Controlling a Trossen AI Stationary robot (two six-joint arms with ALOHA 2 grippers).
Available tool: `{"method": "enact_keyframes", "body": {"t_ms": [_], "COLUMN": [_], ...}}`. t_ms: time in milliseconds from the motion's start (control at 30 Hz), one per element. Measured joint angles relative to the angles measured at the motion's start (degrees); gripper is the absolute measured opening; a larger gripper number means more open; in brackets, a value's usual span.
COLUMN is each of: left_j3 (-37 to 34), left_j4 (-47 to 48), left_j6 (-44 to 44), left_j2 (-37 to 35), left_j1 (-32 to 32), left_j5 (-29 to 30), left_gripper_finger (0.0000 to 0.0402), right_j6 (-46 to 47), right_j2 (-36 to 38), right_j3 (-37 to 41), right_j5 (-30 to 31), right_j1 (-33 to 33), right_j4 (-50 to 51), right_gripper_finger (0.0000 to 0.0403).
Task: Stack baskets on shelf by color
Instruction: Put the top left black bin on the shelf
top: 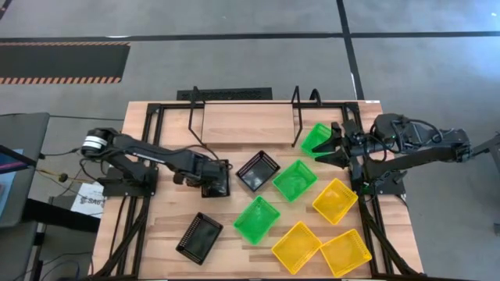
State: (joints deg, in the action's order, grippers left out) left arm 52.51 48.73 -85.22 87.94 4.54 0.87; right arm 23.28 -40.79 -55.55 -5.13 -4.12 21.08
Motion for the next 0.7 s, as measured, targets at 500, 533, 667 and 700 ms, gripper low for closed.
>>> {"method": "enact_keyframes", "body": {"t_ms": [500,533,667,700], "left_j3": [1.1,1.8,5.1,6.3], "left_j4": [-3.3,-2.9,1.4,3.4], "left_j6": [6.0,6.1,7.1,7.2], "left_j2": [3.3,3.1,1.0,0.3], "left_j1": [0.0,-0.1,-0.1,-0.1], "left_j5": [-0.7,-0.1,3.1,4.5], "left_gripper_finger": [0.0003,0.0002,0.0,0.0], "right_j6": [0.0,0.1,0.1,0.1], "right_j2": [-0.1,-0.1,0.0,0.0], "right_j3": [0.0,0.0,0.0,0.0], "right_j5": [0.0,0.0,0.1,0.2], "right_j1": [0.0,0.0,0.0,0.1], "right_j4": [1.0,1.0,1.1,1.2], "right_gripper_finger": [0.0165,0.0162,0.0146,0.014]}}
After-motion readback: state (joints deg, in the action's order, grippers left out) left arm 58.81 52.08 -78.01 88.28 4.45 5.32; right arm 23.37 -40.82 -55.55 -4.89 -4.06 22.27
